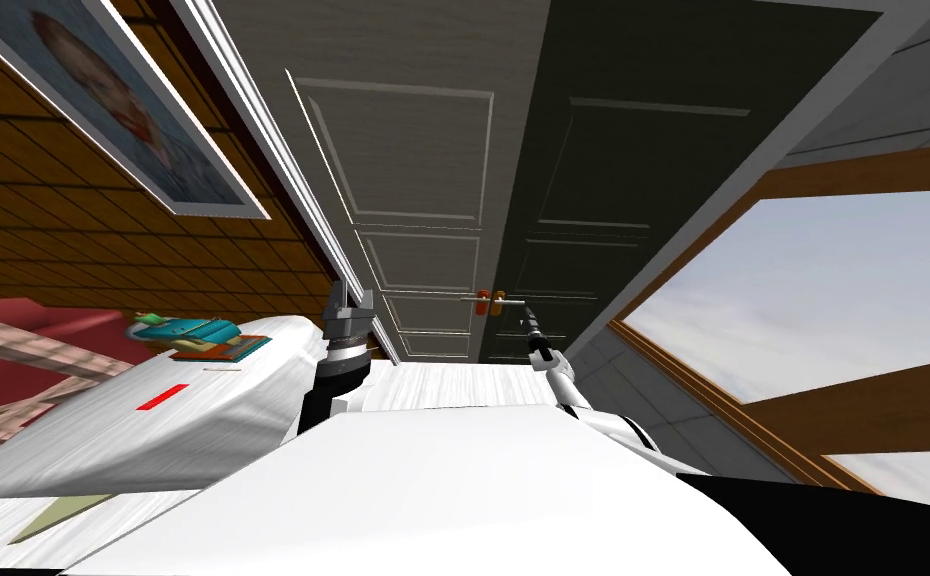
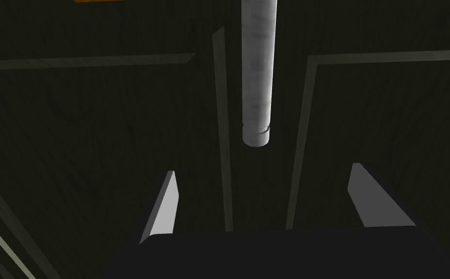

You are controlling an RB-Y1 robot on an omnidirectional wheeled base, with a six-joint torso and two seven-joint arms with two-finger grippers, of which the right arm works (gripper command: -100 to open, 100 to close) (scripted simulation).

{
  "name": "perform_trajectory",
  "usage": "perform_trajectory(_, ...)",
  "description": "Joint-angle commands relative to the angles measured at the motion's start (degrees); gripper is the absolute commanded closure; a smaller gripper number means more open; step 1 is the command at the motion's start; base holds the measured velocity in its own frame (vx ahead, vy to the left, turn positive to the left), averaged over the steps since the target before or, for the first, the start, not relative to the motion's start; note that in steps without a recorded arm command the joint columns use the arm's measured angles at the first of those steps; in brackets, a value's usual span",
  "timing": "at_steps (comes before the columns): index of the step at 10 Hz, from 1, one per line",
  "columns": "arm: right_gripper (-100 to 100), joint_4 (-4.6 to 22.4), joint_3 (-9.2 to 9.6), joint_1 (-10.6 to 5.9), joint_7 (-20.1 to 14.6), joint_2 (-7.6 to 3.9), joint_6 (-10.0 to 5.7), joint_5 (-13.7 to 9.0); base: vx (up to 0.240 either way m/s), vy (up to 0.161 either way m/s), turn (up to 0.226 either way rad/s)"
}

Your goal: Pull the door open

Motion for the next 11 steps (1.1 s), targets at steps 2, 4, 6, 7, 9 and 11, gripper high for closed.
perform_trajectory(2,-100,-0.7,-0.45,1.72,-1.9,-2.65,-0.16,-0.8,0.129,0.015,0.086)
perform_trajectory(4,-100,-0.1,-0.55,1.80,-2.8,-3.86,-0.98,-1.2,0.169,-0.005,0.150)
perform_trajectory(6,-100,0.0,0.33,1.13,-3.3,-3.43,-1.70,-1.2,0.200,0.096,0.172)
perform_trajectory(7,-100,-0.2,0.06,1.46,-3.2,-3.68,-1.33,-1.2,0.087,0.072,0.026)
perform_trajectory(9,100,-0.2,0.06,1.46,-3.2,-3.68,-1.33,-1.2,-0.019,-0.019,-0.008)
perform_trajectory(11,100,-0.2,0.06,1.46,-3.2,-3.68,-1.33,-1.2,-0.022,-0.013,0.017)
